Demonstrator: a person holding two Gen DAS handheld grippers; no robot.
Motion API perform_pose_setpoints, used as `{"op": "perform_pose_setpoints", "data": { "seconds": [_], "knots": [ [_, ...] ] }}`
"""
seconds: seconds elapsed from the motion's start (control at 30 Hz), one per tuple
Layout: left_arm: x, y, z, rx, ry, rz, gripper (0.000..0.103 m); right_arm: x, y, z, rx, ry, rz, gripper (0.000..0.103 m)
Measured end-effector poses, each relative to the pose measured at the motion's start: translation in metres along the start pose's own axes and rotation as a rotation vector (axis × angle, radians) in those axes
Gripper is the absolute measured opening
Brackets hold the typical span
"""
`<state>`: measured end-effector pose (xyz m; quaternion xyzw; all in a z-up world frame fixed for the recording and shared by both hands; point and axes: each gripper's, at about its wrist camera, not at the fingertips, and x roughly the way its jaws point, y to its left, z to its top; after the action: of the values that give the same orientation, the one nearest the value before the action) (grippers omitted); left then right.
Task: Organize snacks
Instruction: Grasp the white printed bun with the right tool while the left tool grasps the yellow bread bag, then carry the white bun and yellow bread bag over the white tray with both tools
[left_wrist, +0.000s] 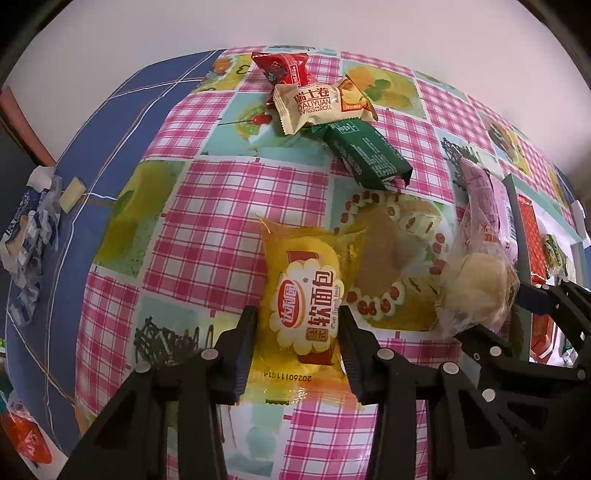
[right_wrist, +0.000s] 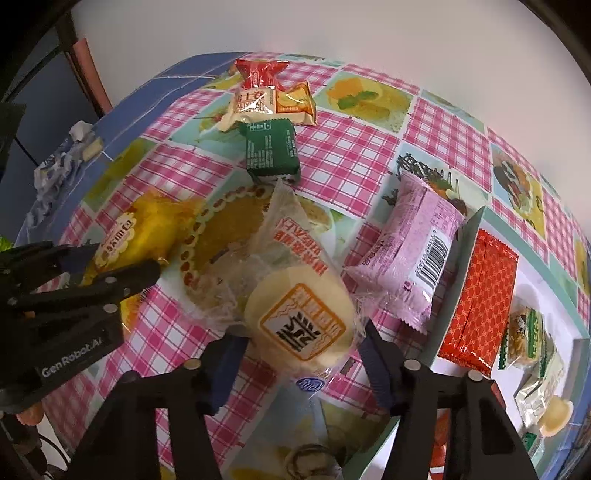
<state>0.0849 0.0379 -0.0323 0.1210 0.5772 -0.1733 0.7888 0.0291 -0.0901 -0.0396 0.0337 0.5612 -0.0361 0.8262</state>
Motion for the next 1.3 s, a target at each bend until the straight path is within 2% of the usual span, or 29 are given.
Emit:
{"op": "perform_pose_setpoints", "data": {
  "seconds": [0.17, 0.37, 0.63, 0.77, 0.9, 1.1, 1.3],
  "knots": [
    [-0.011, -0.001, -0.004, -0.017, 0.005, -0.001, 0.044, -0.009, -0.002, -0.004, 0.037, -0.007, 0.012, 0.058],
    [-0.044, -0.007, -0.001, -0.032, -0.034, -0.016, 0.044, -0.039, -0.009, -0.007, 0.118, -0.05, 0.047, 0.058],
    [-0.086, -0.041, 0.013, -0.035, -0.076, -0.06, 0.044, -0.078, -0.035, -0.014, 0.305, -0.093, -0.012, 0.059],
    [-0.097, -0.068, 0.023, -0.026, -0.085, -0.072, 0.044, -0.087, -0.061, -0.024, 0.437, -0.1, -0.04, 0.059],
    [-0.099, -0.098, 0.031, -0.014, -0.085, -0.088, 0.044, -0.092, -0.09, -0.033, 0.51, -0.129, -0.087, 0.059],
    [-0.095, -0.148, 0.041, 0.033, -0.091, -0.102, 0.044, -0.093, -0.163, -0.059, 0.702, -0.11, -0.184, 0.059],
    [-0.082, -0.204, 0.048, 0.107, -0.086, -0.131, 0.044, -0.102, -0.222, -0.082, 0.828, -0.123, -0.256, 0.059]
  ]
}}
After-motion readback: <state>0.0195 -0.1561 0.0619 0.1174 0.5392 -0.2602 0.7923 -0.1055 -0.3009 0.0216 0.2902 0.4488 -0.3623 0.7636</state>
